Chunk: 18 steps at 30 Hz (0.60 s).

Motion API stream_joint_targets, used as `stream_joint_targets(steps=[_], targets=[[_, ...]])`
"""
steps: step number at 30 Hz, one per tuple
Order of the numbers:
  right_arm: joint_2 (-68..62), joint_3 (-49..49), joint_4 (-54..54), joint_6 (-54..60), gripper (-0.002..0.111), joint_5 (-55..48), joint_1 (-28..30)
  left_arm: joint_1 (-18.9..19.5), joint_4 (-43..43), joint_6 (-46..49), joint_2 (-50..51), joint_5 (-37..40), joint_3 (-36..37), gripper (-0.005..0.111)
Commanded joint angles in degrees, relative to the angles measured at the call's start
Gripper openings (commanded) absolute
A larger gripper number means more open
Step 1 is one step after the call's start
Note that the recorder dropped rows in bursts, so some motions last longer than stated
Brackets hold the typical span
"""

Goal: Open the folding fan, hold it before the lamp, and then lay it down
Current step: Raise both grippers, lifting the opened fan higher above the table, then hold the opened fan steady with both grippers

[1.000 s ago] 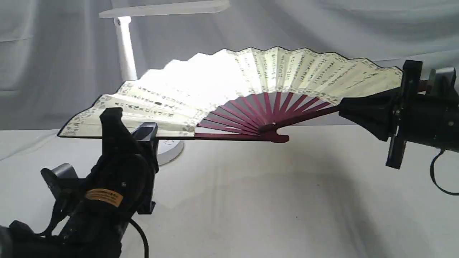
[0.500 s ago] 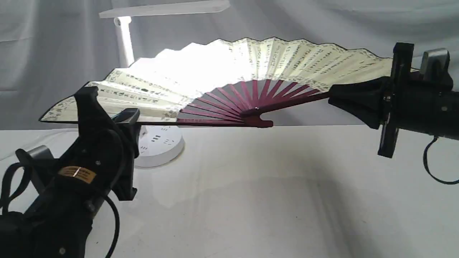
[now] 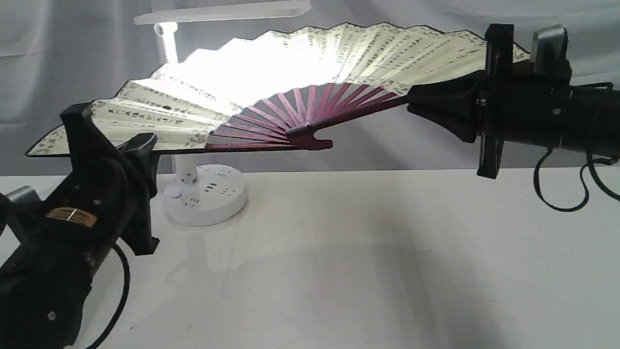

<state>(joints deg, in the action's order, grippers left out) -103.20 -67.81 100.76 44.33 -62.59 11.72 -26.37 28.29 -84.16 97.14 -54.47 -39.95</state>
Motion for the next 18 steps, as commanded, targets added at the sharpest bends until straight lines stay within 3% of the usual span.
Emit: stream_joint_targets(steps=[1, 18], targets=[[0.39, -0.33, -0.81, 0.64, 0.0, 4.15, 0.78, 1.82, 6.45, -2.85, -1.51, -3.78, -0.03, 0.0], [0.43, -0.33, -0.81, 0.18, 0.0, 4.13, 0.78, 3.06, 5.26, -4.31, -1.8, -5.23, -0.36, 0.0]])
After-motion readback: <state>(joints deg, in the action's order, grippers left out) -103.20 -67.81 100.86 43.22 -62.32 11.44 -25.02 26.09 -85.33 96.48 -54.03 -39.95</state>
